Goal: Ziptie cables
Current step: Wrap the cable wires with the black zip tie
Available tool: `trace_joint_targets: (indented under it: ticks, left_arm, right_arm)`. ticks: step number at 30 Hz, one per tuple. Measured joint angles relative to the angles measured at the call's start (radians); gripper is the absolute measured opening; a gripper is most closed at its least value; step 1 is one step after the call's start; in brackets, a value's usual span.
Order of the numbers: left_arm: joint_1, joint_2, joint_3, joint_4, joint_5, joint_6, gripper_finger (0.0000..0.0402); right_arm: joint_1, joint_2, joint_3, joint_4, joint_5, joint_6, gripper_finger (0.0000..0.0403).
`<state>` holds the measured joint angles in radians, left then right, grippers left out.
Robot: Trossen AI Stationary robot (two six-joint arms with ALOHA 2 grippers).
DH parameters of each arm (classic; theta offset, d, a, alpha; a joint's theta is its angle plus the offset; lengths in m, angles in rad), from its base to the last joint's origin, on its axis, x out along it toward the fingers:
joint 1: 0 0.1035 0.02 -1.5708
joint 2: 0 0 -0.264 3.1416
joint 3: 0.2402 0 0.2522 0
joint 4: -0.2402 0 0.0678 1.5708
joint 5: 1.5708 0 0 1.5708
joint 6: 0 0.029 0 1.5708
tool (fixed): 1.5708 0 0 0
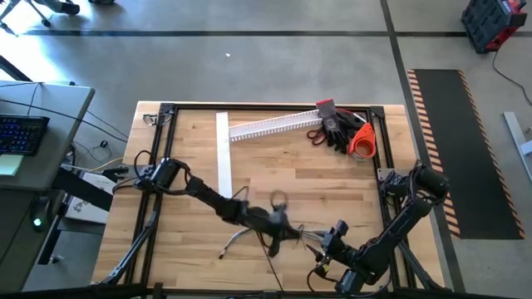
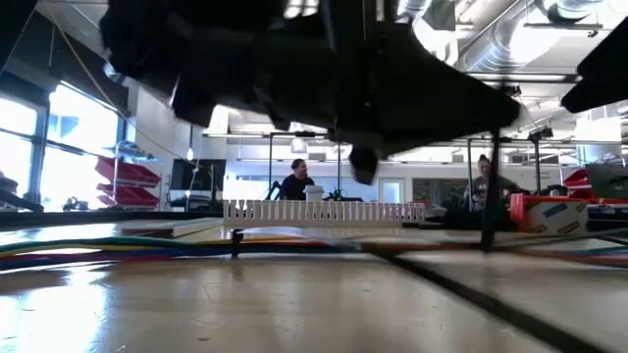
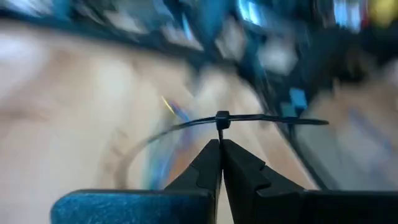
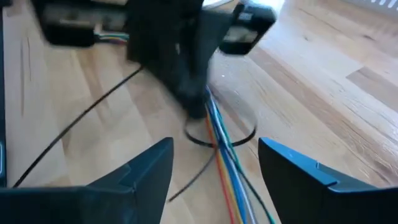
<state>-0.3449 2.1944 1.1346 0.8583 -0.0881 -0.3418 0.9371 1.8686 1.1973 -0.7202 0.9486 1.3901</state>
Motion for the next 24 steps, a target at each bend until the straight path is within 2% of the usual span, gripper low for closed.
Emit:
trace_joint_targets:
  ticks: [2, 4, 8, 15, 20, 24]
  left_arm:
    - [0.001, 0.000, -0.065, 0.153, -0.082, -0.019, 0.0000]
    - [0.001, 0.000, -0.095, 0.213, -0.145, -0.003, 0.0000]
    - [-0.008, 0.020, -0.073, 0.202, -0.234, 0.037, 0.0000]
    - [-0.026, 0.150, 0.041, 0.188, -0.356, 0.039, 0.0000]
    - [-0.035, 0.182, 0.065, 0.187, -0.390, 0.047, 0.0000]
    - [-0.046, 0.182, 0.065, 0.187, -0.428, 0.065, 0.0000]
  right_arm:
    - [-0.001, 0.000, 0.000, 0.000, 0.017, 0.010, 0.0216]
    - [-0.003, 0.000, 0.000, -0.001, 0.034, 0.027, 0.0213]
    - [-0.007, 0.000, 0.000, 0.001, 0.038, 0.052, 0.0211]
    - [-0.010, 0.000, -0.001, 0.054, 0.022, 0.143, 0.0211]
    - [-0.039, 0.006, -0.001, 0.071, -0.036, 0.167, 0.0211]
    - [-0.076, 0.021, -0.001, 0.004, -0.080, 0.220, 0.0211]
